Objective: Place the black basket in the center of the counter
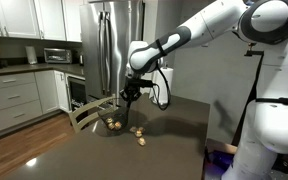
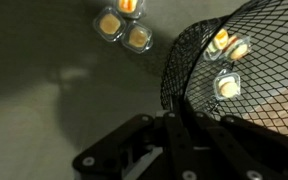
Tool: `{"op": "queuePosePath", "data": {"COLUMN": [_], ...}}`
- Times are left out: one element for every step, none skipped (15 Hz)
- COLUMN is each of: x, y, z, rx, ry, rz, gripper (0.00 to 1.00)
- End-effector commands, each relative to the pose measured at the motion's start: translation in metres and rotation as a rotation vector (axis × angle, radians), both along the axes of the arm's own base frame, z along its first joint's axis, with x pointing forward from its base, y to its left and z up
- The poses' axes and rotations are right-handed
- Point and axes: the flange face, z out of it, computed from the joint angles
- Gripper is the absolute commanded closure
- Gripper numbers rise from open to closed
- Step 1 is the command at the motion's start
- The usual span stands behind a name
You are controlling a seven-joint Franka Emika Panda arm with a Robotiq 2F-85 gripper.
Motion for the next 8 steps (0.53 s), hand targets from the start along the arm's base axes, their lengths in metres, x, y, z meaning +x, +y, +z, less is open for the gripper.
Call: {"op": "queuePosePath", "data": {"x": [-0.009, -0.01, -0.011, -0.012, -0.014, -0.016, -0.018, -0.02], "y": [0.03, 0.039, 0.048, 0.057, 0.067, 0.075, 0.083, 0.092], "z": [-0.002, -0.004, -0.008, -0.01, -0.012, -0.015, -0.018, -0.021], "rx": [0.057, 0.071, 0.082, 0.095, 0.112, 0.127, 0.142, 0.158], "ry": [-0.003, 0.0, 0.007, 0.012, 0.016, 0.021, 0.026, 0.03], "rz": [0.108, 0.135, 0.162, 0.19, 0.223, 0.253, 0.283, 0.316], "gripper": [0.98, 0.98, 0.98, 0.98, 0.98, 0.98, 0.98, 0.98]}}
